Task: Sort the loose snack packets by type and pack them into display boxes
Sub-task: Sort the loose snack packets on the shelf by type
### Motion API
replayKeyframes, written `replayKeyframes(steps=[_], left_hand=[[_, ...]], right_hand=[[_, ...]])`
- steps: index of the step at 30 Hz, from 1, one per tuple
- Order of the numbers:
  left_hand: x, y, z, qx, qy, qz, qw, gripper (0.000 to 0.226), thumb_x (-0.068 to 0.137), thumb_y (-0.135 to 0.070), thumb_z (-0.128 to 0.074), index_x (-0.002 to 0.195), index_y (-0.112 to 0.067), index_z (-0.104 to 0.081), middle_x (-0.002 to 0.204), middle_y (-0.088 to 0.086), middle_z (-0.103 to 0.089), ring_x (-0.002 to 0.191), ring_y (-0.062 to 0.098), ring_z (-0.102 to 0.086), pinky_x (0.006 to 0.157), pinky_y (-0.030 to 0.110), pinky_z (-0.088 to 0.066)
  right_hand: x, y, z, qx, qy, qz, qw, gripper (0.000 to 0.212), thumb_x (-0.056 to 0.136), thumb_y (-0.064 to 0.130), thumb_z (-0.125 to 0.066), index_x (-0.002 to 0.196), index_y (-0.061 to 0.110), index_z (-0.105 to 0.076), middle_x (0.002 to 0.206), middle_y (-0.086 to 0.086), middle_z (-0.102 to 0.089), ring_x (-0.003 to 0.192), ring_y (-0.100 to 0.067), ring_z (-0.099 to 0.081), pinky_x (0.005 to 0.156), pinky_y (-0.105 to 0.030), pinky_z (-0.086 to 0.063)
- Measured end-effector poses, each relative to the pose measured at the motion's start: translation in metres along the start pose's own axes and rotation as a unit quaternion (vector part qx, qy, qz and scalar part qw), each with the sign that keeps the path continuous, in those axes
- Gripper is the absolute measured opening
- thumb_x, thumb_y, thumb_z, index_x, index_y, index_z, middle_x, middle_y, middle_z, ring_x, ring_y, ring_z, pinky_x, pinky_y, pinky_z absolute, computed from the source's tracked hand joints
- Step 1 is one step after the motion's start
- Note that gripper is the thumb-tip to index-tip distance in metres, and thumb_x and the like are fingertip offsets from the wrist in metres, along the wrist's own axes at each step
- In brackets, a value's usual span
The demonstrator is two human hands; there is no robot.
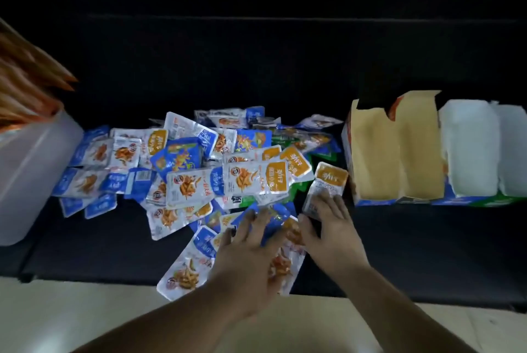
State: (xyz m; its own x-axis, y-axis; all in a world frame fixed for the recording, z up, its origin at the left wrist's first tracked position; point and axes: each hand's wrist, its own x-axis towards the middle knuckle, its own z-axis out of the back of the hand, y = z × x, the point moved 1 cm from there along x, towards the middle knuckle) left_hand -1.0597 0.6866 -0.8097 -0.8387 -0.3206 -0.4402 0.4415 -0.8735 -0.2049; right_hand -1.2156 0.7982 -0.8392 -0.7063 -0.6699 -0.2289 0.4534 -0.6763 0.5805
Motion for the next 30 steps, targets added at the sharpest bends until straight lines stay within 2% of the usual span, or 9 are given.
replayKeyframes(steps=[3, 6, 8, 11, 13, 17, 21, 26, 30], left_hand=[[0.004, 0.009, -0.006, 0.006, -0.062, -0.015, 0.998, 0.074, 0.099, -0.047, -0.053, 0.158, -0.047, -0.009, 0.168, -0.006, 0.011, 0.159, 0.029, 0.009, 0.124, 0.055, -0.021], [0.010, 0.025, 0.001, 0.028, -0.097, -0.032, 0.994, 0.079, 0.077, -0.029, -0.081, 0.148, -0.035, -0.045, 0.159, -0.002, -0.033, 0.150, 0.031, -0.036, 0.105, 0.052, -0.051], [0.010, 0.033, 0.007, 0.016, -0.151, -0.062, 0.987, 0.072, 0.068, -0.021, -0.085, 0.135, -0.030, -0.059, 0.146, -0.001, -0.053, 0.138, 0.029, -0.052, 0.094, 0.044, -0.058], [-0.006, 0.042, 0.021, 0.003, -0.222, -0.105, 0.969, 0.039, 0.078, -0.020, -0.076, 0.115, -0.025, -0.067, 0.125, -0.003, -0.061, 0.113, 0.025, -0.063, 0.079, 0.037, -0.058], [-0.025, 0.056, 0.030, 0.011, -0.217, -0.063, 0.974, 0.022, 0.086, -0.033, -0.067, 0.106, -0.025, -0.066, 0.112, -0.004, -0.058, 0.102, 0.023, -0.062, 0.070, 0.035, -0.055], [-0.057, 0.094, 0.018, 0.003, -0.033, 0.148, 0.988, 0.058, 0.086, -0.063, -0.058, 0.136, -0.037, -0.045, 0.131, -0.008, -0.040, 0.121, 0.019, -0.049, 0.083, 0.037, -0.056], [-0.067, 0.111, -0.004, -0.106, -0.031, 0.190, 0.976, 0.083, 0.079, -0.061, -0.068, 0.149, -0.048, -0.025, 0.138, -0.006, -0.037, 0.122, 0.022, -0.056, 0.089, 0.044, -0.058], [-0.052, 0.106, -0.005, -0.221, -0.087, 0.237, 0.942, 0.046, 0.082, -0.045, -0.075, 0.117, -0.036, -0.046, 0.113, -0.009, -0.060, 0.098, 0.019, -0.065, 0.077, 0.037, -0.056], [-0.041, 0.116, -0.005, -0.347, -0.118, 0.264, 0.892, 0.025, 0.087, -0.046, -0.069, 0.096, -0.030, -0.052, 0.092, -0.011, -0.070, 0.080, 0.015, -0.071, 0.070, 0.040, -0.061]], right_hand=[[-0.012, 0.006, -0.013, 0.055, -0.053, 0.032, 0.997, 0.068, 0.093, 0.057, -0.046, 0.147, 0.017, -0.054, 0.156, -0.001, -0.048, 0.151, -0.026, -0.033, 0.119, -0.051, -0.035], [-0.022, 0.016, -0.013, 0.049, -0.071, 0.068, 0.994, 0.061, 0.093, 0.043, -0.065, 0.147, 0.020, -0.053, 0.155, -0.003, -0.048, 0.147, -0.026, -0.038, 0.115, -0.051, -0.042], [-0.027, 0.028, -0.011, -0.002, -0.058, 0.082, 0.995, 0.076, 0.089, 0.040, -0.071, 0.156, 0.027, -0.038, 0.167, -0.007, -0.027, 0.155, -0.029, -0.020, 0.120, -0.052, -0.035], [-0.033, 0.048, -0.017, -0.096, 0.061, 0.080, 0.990, 0.109, 0.085, 0.048, -0.068, 0.159, 0.046, 0.012, 0.168, 0.005, 0.024, 0.156, -0.024, 0.021, 0.129, -0.047, -0.011], [-0.034, 0.054, -0.026, -0.150, 0.077, 0.087, 0.982, 0.115, 0.088, 0.046, -0.068, 0.153, 0.050, 0.027, 0.164, 0.005, 0.034, 0.155, -0.027, 0.027, 0.129, -0.049, -0.008], [-0.029, 0.057, -0.035, -0.131, 0.010, 0.057, 0.990, 0.100, 0.095, 0.052, -0.063, 0.154, 0.054, 0.017, 0.167, -0.002, 0.017, 0.157, -0.031, 0.013, 0.126, -0.053, -0.019], [-0.025, 0.059, -0.039, -0.174, -0.034, 0.054, 0.983, 0.094, 0.092, 0.064, -0.058, 0.158, 0.051, 0.008, 0.168, -0.006, 0.013, 0.157, -0.038, 0.007, 0.122, -0.062, -0.024], [-0.023, 0.071, -0.038, -0.215, -0.088, 0.145, 0.962, 0.100, 0.082, 0.057, -0.075, 0.162, 0.041, -0.017, 0.172, -0.012, 0.000, 0.157, -0.042, 0.003, 0.118, -0.071, -0.019], [0.000, 0.074, -0.048, -0.199, -0.005, 0.159, 0.967, 0.089, 0.087, 0.063, -0.068, 0.160, 0.046, -0.021, 0.170, 0.012, 0.022, 0.156, -0.023, 0.024, 0.121, -0.063, -0.025]])
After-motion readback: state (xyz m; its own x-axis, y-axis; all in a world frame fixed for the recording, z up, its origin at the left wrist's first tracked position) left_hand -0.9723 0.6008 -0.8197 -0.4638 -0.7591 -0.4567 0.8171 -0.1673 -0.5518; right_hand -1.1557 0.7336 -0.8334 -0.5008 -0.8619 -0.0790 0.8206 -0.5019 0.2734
